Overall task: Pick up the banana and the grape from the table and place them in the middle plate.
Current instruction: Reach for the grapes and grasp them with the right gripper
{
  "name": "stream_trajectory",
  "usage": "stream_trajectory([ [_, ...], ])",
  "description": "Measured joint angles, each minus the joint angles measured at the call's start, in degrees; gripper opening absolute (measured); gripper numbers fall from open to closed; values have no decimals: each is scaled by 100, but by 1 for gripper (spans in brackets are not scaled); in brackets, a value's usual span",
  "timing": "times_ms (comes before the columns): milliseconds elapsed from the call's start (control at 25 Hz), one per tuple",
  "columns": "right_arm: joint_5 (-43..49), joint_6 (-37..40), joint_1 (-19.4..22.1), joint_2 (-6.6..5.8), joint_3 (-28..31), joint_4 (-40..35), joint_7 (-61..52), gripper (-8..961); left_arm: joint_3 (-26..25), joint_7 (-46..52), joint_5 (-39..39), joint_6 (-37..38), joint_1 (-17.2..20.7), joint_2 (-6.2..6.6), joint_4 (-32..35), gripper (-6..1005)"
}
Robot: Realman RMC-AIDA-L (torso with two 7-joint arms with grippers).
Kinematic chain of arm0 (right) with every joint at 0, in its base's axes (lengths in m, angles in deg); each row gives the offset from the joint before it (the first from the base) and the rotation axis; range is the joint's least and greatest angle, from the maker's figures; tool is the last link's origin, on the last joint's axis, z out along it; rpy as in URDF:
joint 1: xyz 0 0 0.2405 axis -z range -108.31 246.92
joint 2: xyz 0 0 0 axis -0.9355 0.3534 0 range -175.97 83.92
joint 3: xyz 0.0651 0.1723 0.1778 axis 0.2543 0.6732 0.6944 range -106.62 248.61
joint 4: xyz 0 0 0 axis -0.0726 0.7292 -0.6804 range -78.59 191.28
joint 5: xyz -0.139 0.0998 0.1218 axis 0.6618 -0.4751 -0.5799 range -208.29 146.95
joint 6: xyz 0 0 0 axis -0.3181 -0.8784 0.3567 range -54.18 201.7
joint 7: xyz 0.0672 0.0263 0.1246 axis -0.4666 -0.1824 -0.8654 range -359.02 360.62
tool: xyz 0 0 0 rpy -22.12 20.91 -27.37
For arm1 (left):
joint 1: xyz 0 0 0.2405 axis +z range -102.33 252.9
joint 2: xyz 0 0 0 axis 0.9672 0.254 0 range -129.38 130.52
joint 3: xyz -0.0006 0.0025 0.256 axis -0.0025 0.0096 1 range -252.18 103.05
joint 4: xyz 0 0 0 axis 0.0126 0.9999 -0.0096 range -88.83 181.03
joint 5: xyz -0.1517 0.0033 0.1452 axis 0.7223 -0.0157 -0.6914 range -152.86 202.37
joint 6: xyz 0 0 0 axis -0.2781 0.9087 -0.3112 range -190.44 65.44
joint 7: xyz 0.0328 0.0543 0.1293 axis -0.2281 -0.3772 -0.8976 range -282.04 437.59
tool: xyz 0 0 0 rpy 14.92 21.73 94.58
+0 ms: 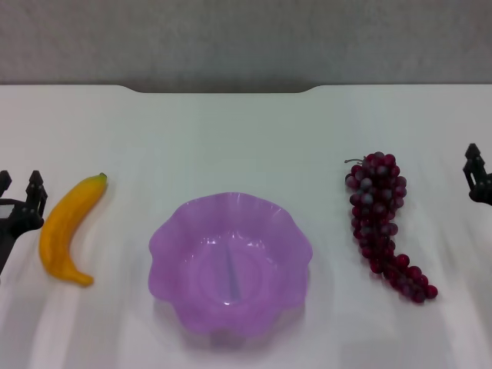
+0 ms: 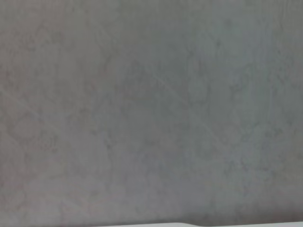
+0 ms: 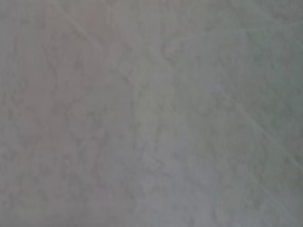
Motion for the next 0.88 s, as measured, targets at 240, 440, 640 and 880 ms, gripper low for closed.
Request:
stream_trajectory([
  [240, -260, -340, -20, -4, 45, -197, -7, 397, -2, -5, 18, -39, -24, 1, 34, 565],
  [440, -169, -1273, -160, -37, -2, -276, -64, 571, 12, -20, -12, -46, -20, 5, 38, 717],
  [640, 189, -2519, -501, -70, -13, -352, -73, 771, 12, -21, -12, -46, 2, 5, 29, 819],
  [880, 525, -2796, -638, -66, -12, -408, -46, 882, 12, -24, -11, -46, -4, -2, 12, 886],
])
